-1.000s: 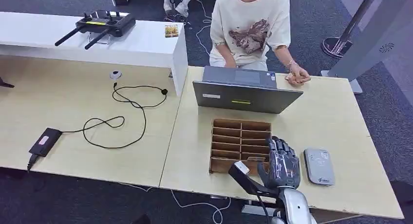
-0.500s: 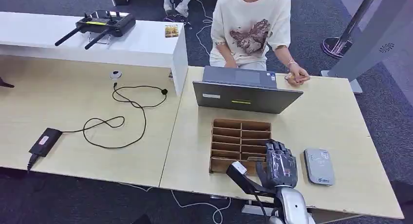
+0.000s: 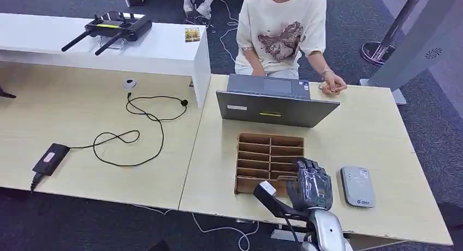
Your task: Pass the card to the sensor for recognition and then transmit it.
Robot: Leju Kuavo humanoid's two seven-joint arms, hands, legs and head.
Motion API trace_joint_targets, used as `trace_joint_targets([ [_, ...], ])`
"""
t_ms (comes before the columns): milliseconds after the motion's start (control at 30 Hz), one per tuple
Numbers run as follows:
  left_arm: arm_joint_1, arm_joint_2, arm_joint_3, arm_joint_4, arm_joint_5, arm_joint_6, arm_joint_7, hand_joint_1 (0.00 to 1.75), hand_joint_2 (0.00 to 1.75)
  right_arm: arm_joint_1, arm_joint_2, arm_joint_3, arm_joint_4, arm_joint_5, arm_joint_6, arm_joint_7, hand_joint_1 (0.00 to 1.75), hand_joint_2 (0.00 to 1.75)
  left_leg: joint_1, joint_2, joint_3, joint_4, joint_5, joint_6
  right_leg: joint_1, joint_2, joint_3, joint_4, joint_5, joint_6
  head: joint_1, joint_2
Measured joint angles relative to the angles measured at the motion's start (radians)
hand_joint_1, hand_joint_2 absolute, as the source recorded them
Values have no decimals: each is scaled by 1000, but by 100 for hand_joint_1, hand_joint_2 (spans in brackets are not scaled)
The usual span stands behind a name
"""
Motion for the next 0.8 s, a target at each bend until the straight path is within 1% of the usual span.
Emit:
trace_joint_targets([
  [33, 0, 0, 0, 0, 0, 0, 0, 0, 0, 0, 0, 0, 0, 0, 0, 0, 75, 175, 0, 0, 0, 0, 0, 0, 0, 0, 0, 0, 0, 0, 0, 0],
  [133, 0, 0, 0, 0, -3, 0, 0, 0, 0, 0, 0, 0, 2, 2, -2, 8, 72, 175, 0, 0, 0, 0, 0, 0, 0, 0, 0, 0, 0, 0, 0, 0],
  [167, 0, 0, 0, 0, -3, 0, 0, 0, 0, 0, 0, 0, 2, 2, -2, 10, 75, 175, 0, 0, 0, 0, 0, 0, 0, 0, 0, 0, 0, 0, 0, 0],
  [233, 0, 0, 0, 0, -3, 0, 0, 0, 0, 0, 0, 0, 5, 2, -2, 10, 91, 175, 0, 0, 0, 0, 0, 0, 0, 0, 0, 0, 0, 0, 0, 0],
  [267, 0, 0, 0, 0, -3, 0, 0, 0, 0, 0, 0, 0, 6, 2, -2, 10, 101, 175, 0, 0, 0, 0, 0, 0, 0, 0, 0, 0, 0, 0, 0, 0],
  [300, 0, 0, 0, 0, -3, 0, 0, 0, 0, 0, 0, 0, 8, 2, -2, 11, 101, 175, 0, 0, 0, 0, 0, 0, 0, 0, 0, 0, 0, 0, 0, 0],
  [367, 0, 0, 0, 0, -3, 0, 0, 0, 0, -1, 0, 0, 8, 3, -2, 11, 115, 175, 0, 0, 0, 0, 0, 0, 0, 0, 0, 0, 0, 0, 0, 0],
  [400, 0, 0, 0, 0, -3, 0, 0, 0, 0, -2, 0, 0, 8, 3, -2, 11, 117, 175, 0, 0, 0, 0, 0, 0, 0, 0, 0, 0, 0, 0, 0, 0],
  [500, -1, 0, 0, 0, -3, 0, 0, 0, 0, -4, 0, 0, 9, 3, -2, 11, 134, 175, 0, 0, 0, 0, 0, 0, 0, 0, 0, 0, 0, 0, 0, 0],
  [533, -1, 0, 0, 0, -3, 0, 0, 0, 0, -5, 0, 0, 10, 3, -2, 11, 134, 175, 0, 0, 0, 0, 0, 0, 0, 0, 0, 0, 0, 0, 0, 0],
  [567, -1, 0, 0, 0, -3, 0, 0, 0, 0, -6, 0, 0, 12, 4, -2, 10, 143, 175, 0, 0, 0, 0, 0, 0, 0, 0, 0, 0, 0, 0, 0, 0],
  [600, -1, 0, 0, 0, -3, 0, 0, 0, 0, -9, 0, 0, 15, 4, -2, 10, 147, 175, 0, 0, 0, 0, 0, 0, 0, 0, 0, 0, 0, 0, 0, 0],
  [667, -1, 0, 0, 0, -3, 0, 0, 0, 0, -13, 0, 0, 20, 4, -4, 6, 148, 175, 0, 0, 0, 0, 0, 0, 0, 0, 0, 0, 0, 0, 0, 0],
  [700, -1, 0, 0, 0, -3, 0, 0, 0, 0, -14, 0, 0, 23, 4, -5, 4, 145, 175, 0, 0, 0, 0, 0, 0, 0, 0, 0, 0, 0, 0, 0, 0],
  [733, -1, 0, 0, 0, -3, 0, 0, 0, 0, -16, 0, 0, 25, 4, -6, 3, 148, 175, 0, 0, 0, 0, 0, 0, 0, 0, 0, 0, 0, 0, 0, 0],
  [800, -1, 0, 0, 0, -3, 0, 0, 0, 0, -18, 0, 1, 29, 4, -7, 2, 147, 175, 0, 0, 0, 0, 0, 0, 0, 0, 0, 0, 0, 0, 0, 0],
])
